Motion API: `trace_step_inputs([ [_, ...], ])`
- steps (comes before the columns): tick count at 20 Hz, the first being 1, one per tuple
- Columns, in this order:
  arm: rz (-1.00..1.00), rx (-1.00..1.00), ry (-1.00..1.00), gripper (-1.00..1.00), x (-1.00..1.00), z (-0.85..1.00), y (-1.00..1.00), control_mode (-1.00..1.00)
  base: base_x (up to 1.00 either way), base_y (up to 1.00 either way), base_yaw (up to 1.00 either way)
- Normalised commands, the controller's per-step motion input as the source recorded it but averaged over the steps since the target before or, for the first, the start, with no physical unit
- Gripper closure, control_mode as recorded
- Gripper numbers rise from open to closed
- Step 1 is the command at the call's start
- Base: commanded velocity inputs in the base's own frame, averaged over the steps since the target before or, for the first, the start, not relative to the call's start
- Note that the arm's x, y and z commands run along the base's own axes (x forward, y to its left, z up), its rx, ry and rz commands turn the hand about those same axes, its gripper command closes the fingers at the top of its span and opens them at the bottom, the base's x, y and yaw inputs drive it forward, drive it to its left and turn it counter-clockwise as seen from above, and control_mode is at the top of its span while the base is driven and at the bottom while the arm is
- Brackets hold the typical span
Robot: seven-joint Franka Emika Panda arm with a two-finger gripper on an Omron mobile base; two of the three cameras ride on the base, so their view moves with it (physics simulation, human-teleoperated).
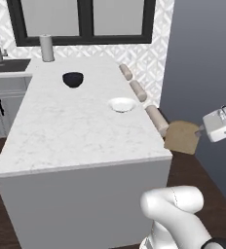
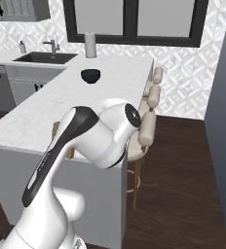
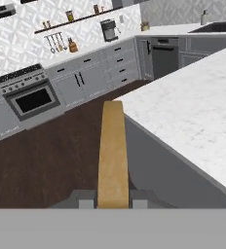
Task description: Start the toaster. Once the lever pops up, take the bread to the plate on the dining counter.
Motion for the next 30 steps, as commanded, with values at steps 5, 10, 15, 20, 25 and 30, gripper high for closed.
trace_step_inputs([
  [5,0.0,0.0,0.0,1.0,0.0,0.0,0.0,1.0,0.33,-0.08,0.09],
  [10,0.0,0.0,0.0,1.0,0.0,0.0,0.0,1.0,0.48,0.0,0.0],
  [15,0.0,0.0,0.0,1.0,0.0,0.0,0.0,1.0,0.39,0.0,-0.05],
  [20,0.0,0.0,0.0,1.0,0.0,0.0,0.0,1.0,0.23,0.0,-0.06],
  [25,0.0,0.0,0.0,1.0,0.0,0.0,0.0,1.0,0.36,0.0,-0.07],
  [30,0.0,0.0,0.0,1.0,0.0,0.0,0.0,1.0,0.51,0.0,-0.07],
])
